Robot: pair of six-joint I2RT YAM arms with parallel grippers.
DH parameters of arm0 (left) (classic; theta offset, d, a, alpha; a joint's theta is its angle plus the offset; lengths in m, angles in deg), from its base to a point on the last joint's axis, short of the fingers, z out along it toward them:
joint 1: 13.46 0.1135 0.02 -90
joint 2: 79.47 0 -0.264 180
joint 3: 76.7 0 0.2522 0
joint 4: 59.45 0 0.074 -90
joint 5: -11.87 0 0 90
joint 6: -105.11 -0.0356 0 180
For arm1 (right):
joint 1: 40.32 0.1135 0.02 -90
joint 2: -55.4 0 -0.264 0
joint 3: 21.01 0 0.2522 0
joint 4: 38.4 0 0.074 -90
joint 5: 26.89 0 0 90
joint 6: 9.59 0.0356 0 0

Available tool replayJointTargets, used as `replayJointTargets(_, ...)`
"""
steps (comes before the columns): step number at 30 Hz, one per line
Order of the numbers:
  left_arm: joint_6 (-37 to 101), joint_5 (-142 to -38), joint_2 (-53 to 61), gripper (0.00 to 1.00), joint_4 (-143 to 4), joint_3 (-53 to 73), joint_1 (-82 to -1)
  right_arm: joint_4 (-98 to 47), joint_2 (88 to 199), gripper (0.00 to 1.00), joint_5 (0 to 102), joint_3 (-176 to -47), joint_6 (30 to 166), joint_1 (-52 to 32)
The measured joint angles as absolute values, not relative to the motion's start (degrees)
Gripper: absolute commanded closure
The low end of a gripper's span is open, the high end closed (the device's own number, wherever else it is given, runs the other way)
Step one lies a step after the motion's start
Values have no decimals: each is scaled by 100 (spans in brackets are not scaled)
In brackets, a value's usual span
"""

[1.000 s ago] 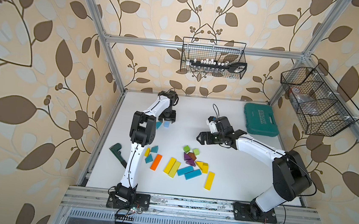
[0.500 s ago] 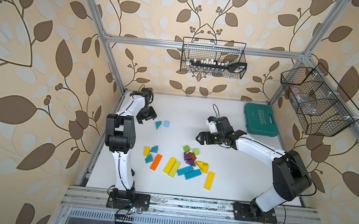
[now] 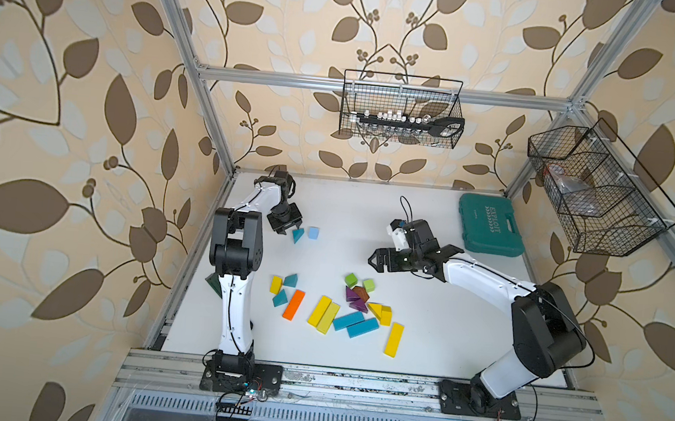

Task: Assemble a small pinwheel with building blocks
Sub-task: Adjust the building block at the center of the board.

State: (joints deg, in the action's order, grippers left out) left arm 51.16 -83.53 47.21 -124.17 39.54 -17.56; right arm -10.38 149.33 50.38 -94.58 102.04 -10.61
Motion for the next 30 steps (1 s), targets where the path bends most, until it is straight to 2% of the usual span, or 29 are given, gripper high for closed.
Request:
replayJointTargets(22,4876,-9114,4990,58,-12403,4373,-1845,-1119,15014,0,4955,-9423,10202,-1061)
replayJointTargets(30,4821,-9167,4990,46,-12417,4373,-1845,-1123,15021,0,4944,-9419,10204,-1061)
